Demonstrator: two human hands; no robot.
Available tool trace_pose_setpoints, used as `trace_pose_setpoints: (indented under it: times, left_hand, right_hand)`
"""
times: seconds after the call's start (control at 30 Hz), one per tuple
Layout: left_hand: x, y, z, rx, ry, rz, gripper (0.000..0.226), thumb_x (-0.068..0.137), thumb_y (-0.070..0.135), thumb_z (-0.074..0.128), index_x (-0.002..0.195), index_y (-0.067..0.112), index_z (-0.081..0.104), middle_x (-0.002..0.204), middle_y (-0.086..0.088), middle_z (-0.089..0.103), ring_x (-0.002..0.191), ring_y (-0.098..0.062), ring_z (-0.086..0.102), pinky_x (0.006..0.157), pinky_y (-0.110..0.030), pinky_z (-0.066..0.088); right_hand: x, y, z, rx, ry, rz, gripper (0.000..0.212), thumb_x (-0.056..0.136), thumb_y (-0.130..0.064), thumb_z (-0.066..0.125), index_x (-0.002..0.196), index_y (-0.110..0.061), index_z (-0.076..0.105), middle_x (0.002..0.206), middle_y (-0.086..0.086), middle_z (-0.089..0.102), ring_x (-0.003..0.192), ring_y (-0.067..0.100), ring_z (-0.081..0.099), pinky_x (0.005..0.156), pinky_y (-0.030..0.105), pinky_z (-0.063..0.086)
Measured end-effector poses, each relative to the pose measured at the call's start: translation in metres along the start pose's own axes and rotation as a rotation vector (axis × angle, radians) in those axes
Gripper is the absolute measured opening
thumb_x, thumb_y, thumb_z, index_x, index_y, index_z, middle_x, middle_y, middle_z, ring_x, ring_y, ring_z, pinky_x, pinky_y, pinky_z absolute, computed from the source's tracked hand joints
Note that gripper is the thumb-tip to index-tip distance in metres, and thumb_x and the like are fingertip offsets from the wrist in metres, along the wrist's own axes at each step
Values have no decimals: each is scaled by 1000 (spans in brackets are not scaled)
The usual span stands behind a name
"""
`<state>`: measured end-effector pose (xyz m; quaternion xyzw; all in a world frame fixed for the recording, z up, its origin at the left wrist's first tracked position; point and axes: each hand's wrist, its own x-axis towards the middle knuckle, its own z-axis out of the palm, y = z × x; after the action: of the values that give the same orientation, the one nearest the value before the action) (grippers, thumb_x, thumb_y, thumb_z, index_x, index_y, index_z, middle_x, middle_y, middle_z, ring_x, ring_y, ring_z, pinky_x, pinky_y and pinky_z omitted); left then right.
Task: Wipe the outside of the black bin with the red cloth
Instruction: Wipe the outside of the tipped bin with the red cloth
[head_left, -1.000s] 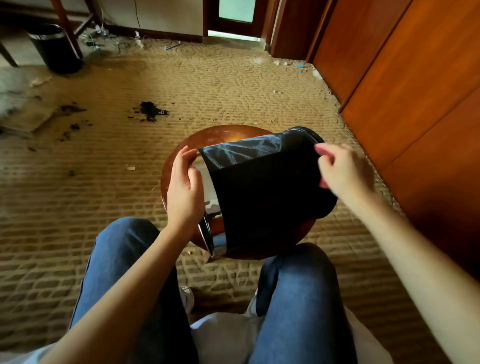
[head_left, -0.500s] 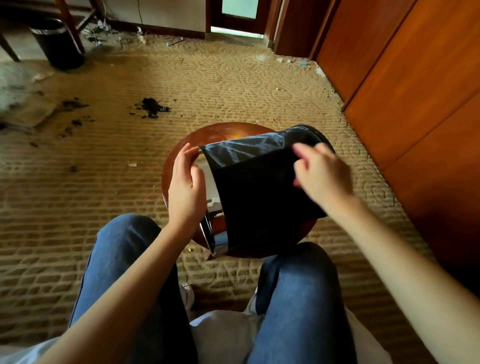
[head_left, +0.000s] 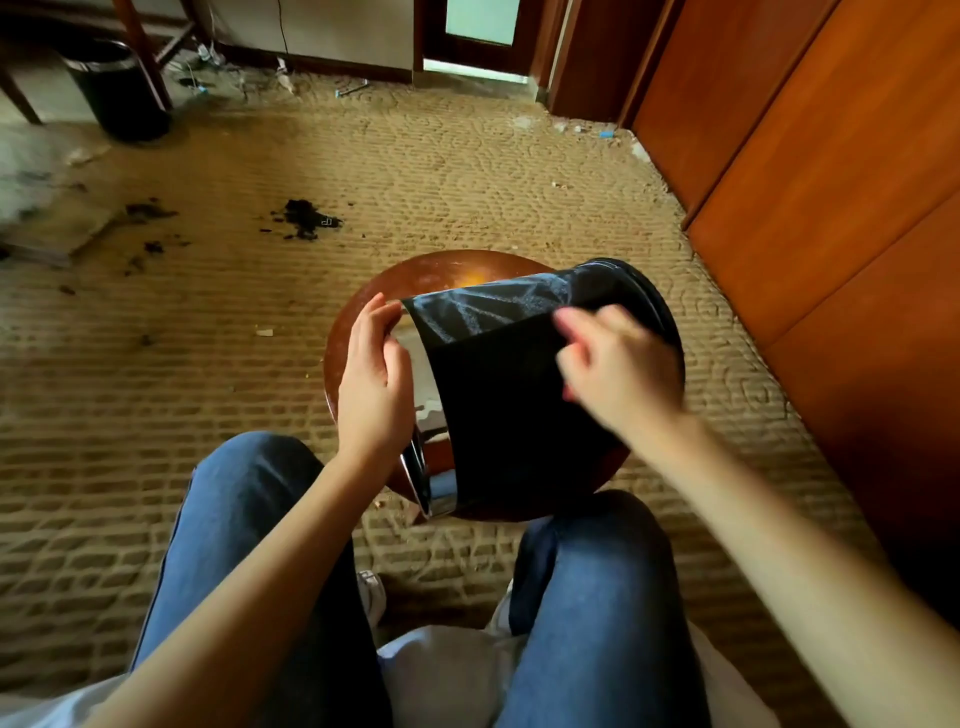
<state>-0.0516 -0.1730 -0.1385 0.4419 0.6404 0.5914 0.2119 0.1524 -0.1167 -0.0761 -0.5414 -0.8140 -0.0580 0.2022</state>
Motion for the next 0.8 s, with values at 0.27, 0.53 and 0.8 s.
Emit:
trace_pose_setpoints:
  times: [0.27, 0.53, 0.8]
  left_hand:
    - [4, 3, 4, -55, 9, -48, 47, 88, 24, 29, 129, 14, 50, 145, -2, 44, 133, -9, 39, 108, -15, 30]
    - [10, 4, -6, 27, -18, -47, 38, 90, 25, 36, 122, 19, 55, 132, 5, 53, 122, -5, 47, 103, -22, 36]
    - [39, 14, -21, 123, -109, -346, 30, 91, 37, 54, 82, 8, 56, 79, -10, 51, 73, -26, 53, 62, -36, 38]
  right_hand:
    - [-15, -75, 17, 68, 47, -85, 38, 77, -21, 47, 105, -3, 65, 83, 14, 60, 64, 34, 61, 46, 31, 43]
    - [11, 9, -5, 38, -69, 43, 42, 82, -32, 43, 116, -21, 65, 101, 10, 65, 89, 34, 63, 71, 39, 53]
    - [54, 118, -19, 447, -7, 643, 29, 92, -18, 48, 115, -17, 65, 85, 2, 64, 70, 20, 58, 65, 34, 50]
